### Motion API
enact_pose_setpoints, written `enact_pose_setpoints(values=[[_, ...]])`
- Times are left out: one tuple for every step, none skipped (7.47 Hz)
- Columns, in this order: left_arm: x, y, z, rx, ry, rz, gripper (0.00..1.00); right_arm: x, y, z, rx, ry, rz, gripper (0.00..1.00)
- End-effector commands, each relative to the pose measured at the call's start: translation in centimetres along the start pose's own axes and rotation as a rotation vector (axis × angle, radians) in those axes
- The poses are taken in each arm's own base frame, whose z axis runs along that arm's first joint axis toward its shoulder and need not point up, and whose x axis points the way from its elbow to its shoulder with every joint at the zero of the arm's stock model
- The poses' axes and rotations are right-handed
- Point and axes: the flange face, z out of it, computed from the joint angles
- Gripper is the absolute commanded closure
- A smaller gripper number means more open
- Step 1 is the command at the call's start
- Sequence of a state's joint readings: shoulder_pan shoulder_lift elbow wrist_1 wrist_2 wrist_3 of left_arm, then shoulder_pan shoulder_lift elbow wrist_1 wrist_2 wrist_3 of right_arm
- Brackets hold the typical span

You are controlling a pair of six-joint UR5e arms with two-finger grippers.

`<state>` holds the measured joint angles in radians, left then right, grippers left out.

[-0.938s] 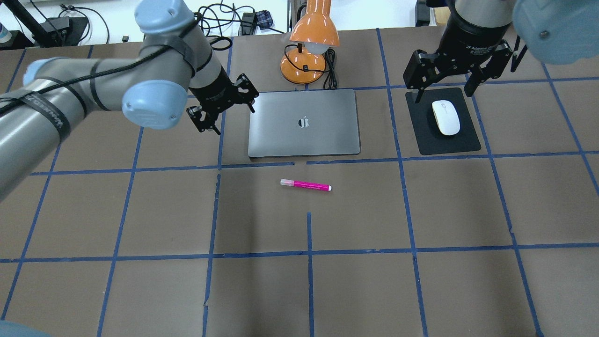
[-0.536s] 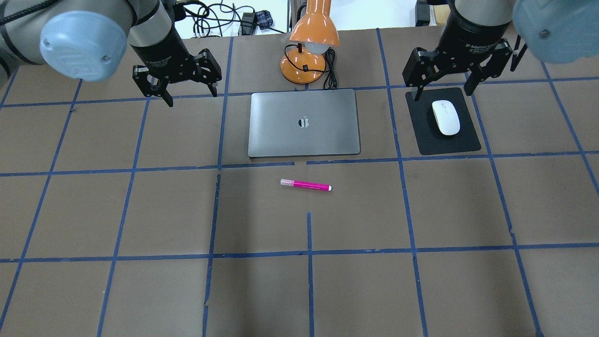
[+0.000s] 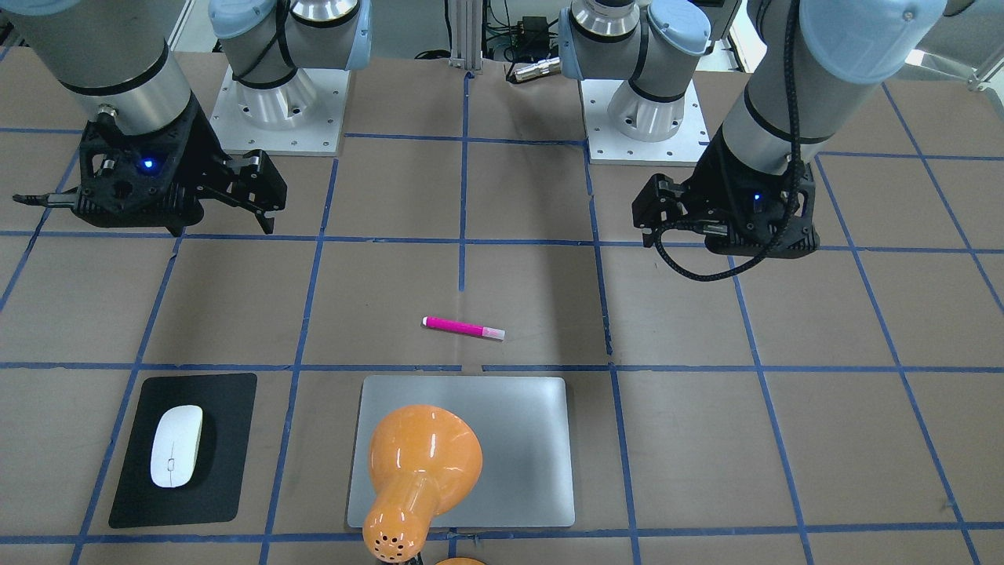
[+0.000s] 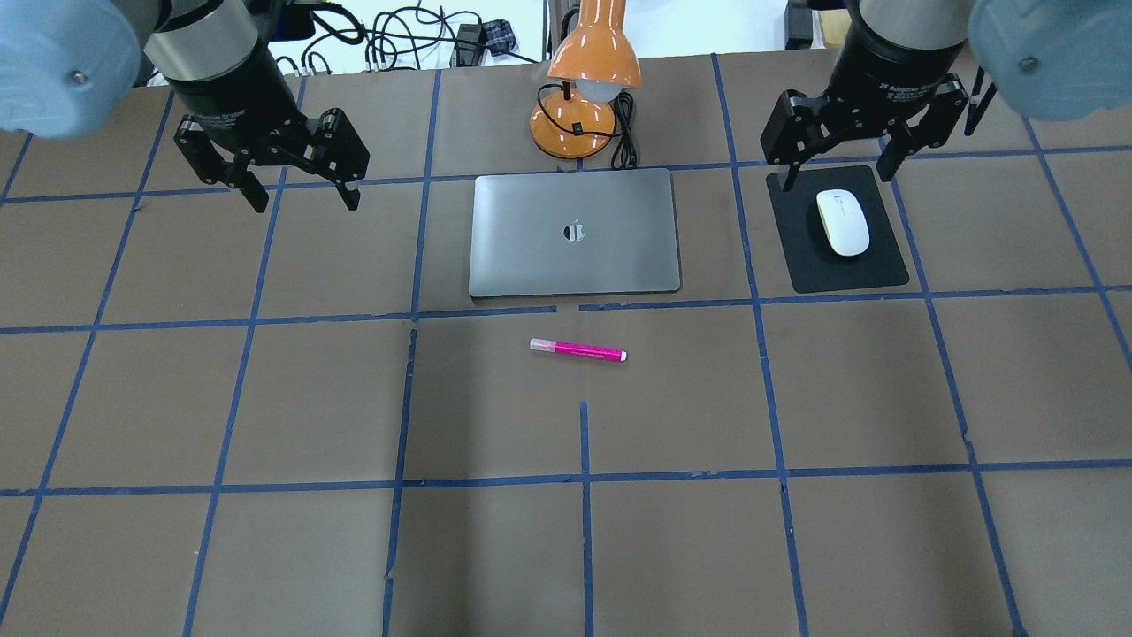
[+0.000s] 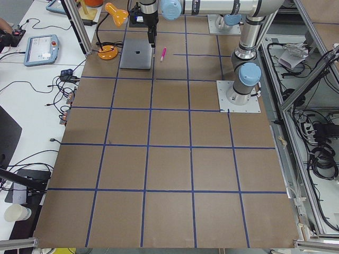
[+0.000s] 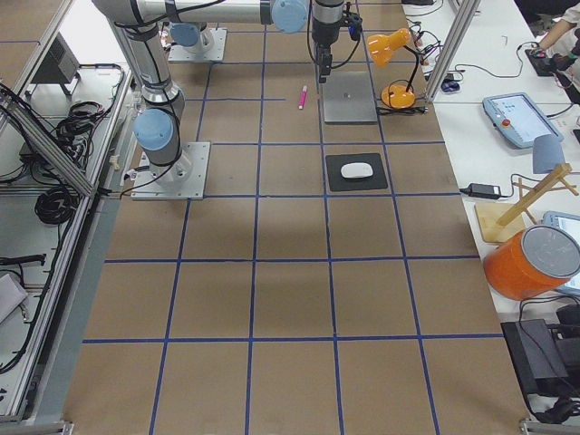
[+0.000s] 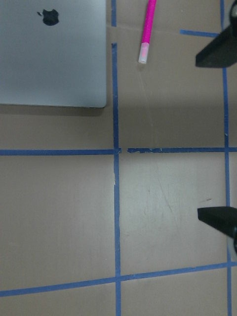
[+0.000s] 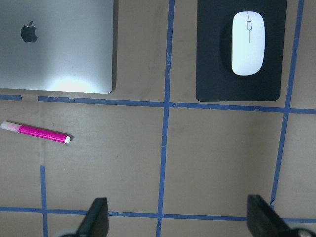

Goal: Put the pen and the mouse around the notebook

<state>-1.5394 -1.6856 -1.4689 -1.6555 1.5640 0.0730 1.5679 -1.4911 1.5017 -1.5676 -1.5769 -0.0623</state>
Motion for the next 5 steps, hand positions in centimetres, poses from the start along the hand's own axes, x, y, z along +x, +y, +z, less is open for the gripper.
enact_pose_setpoints(values=[[-0.7, 2.4, 0.2, -0.026, 0.003, -0.003, 0.00, 0.0, 0.0, 0.0, 0.000, 0.000, 0.000, 0.00], [-1.5, 3.2, 0.6, -0.032, 0.008, 0.000, 0.00, -0.1, 0.0, 0.0, 0.000, 0.000, 0.000, 0.00], [-3.1, 3.6, 0.8, -0.034, 0.014, 0.000, 0.00, 0.0, 0.0, 0.0, 0.000, 0.000, 0.000, 0.00], [-3.8, 3.9, 1.2, -0.037, 0.016, -0.017, 0.00, 0.0, 0.0, 0.1, -0.001, 0.000, 0.000, 0.00], [-3.8, 4.2, 1.2, -0.037, 0.014, -0.033, 0.00, 0.0, 0.0, 0.0, 0.000, 0.000, 0.000, 0.00]])
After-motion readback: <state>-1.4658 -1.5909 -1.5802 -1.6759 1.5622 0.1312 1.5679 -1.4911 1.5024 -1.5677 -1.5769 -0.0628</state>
